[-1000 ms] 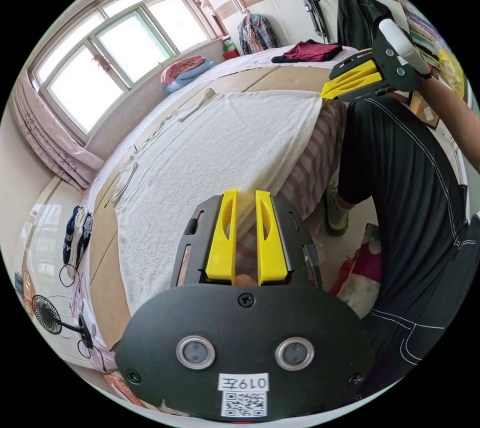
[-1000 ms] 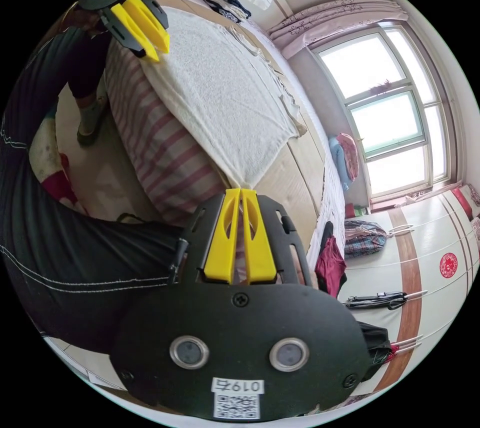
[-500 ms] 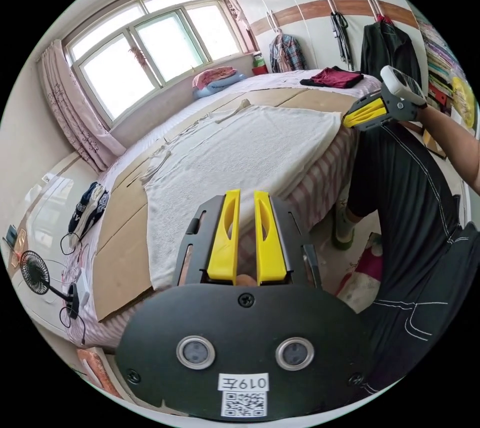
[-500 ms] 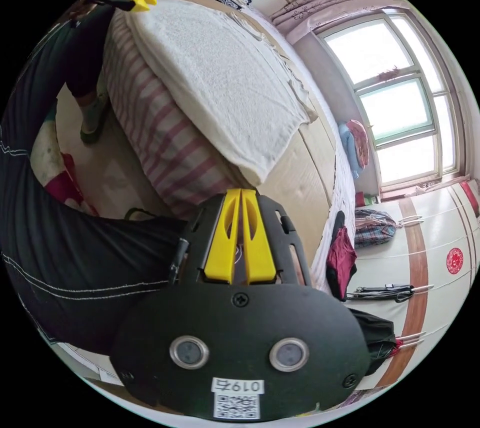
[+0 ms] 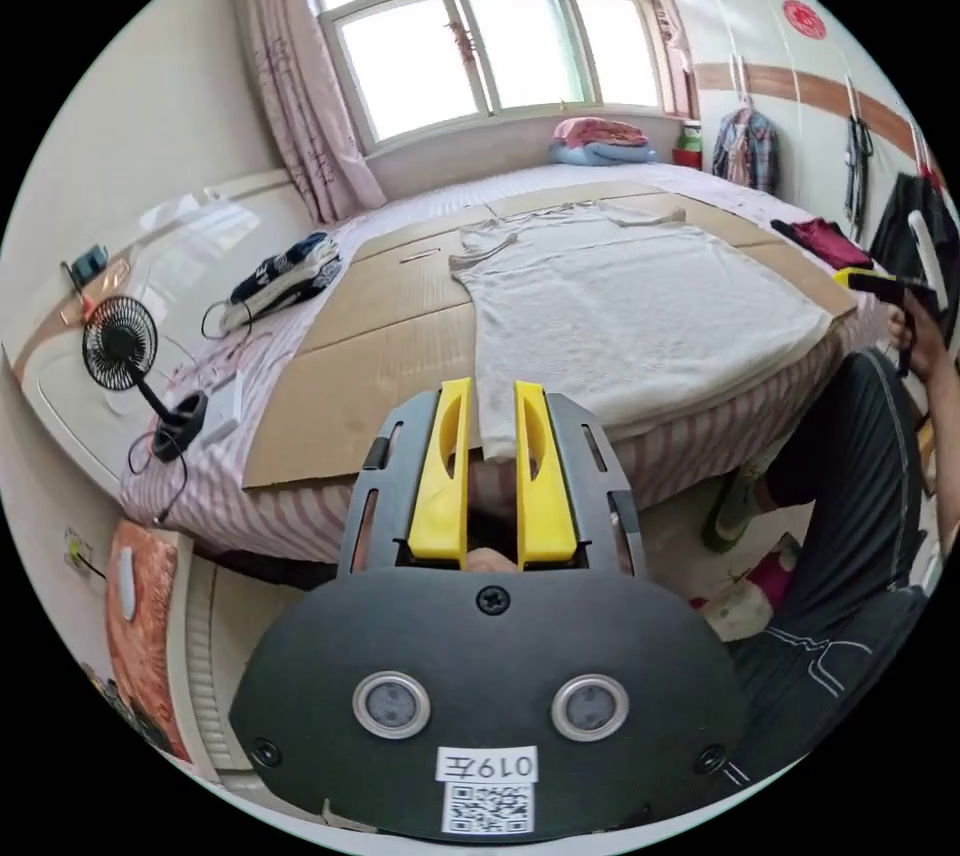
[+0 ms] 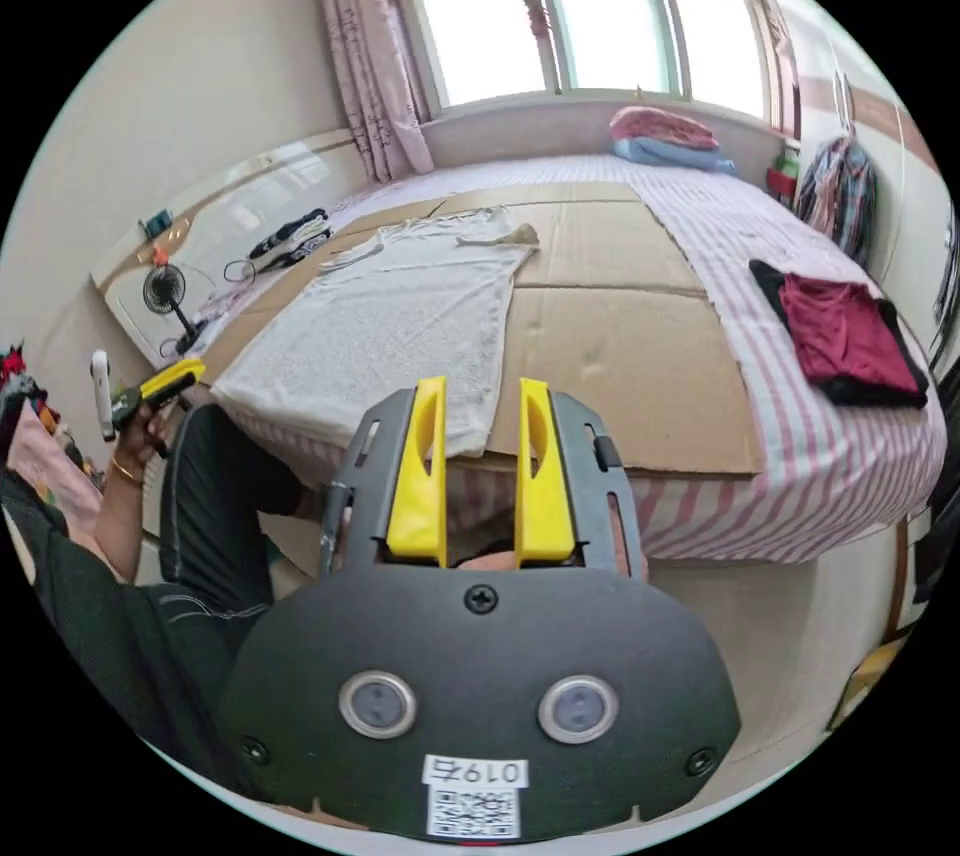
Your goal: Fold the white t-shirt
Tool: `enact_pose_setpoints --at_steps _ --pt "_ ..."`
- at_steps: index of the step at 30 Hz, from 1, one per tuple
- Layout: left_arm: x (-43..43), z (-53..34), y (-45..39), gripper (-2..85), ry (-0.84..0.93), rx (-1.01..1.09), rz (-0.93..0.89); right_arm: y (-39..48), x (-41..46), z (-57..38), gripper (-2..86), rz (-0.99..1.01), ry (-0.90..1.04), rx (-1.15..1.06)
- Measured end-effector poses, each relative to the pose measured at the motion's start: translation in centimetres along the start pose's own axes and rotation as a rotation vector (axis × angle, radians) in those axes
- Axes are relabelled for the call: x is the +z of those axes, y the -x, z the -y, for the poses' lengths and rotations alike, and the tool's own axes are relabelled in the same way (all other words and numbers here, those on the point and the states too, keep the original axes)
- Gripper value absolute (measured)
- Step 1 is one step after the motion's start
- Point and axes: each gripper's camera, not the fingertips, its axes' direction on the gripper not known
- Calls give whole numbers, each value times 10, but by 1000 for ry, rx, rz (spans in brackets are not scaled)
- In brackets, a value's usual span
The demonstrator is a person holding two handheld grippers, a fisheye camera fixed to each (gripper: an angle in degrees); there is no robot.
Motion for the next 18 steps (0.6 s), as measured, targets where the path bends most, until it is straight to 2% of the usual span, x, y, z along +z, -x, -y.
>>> enact_pose_setpoints --at_steps 3,11,18 --pt "20 -19 63 48 34 -184 -173 -22 2 7 83 50 48 105" --pt "70 -53 147 29 105 -313 -253 -64 3 42 82 13 171 243" --pt "120 -70 195 39 176 -373 -330 -81 -4 66 18 55 217 225"
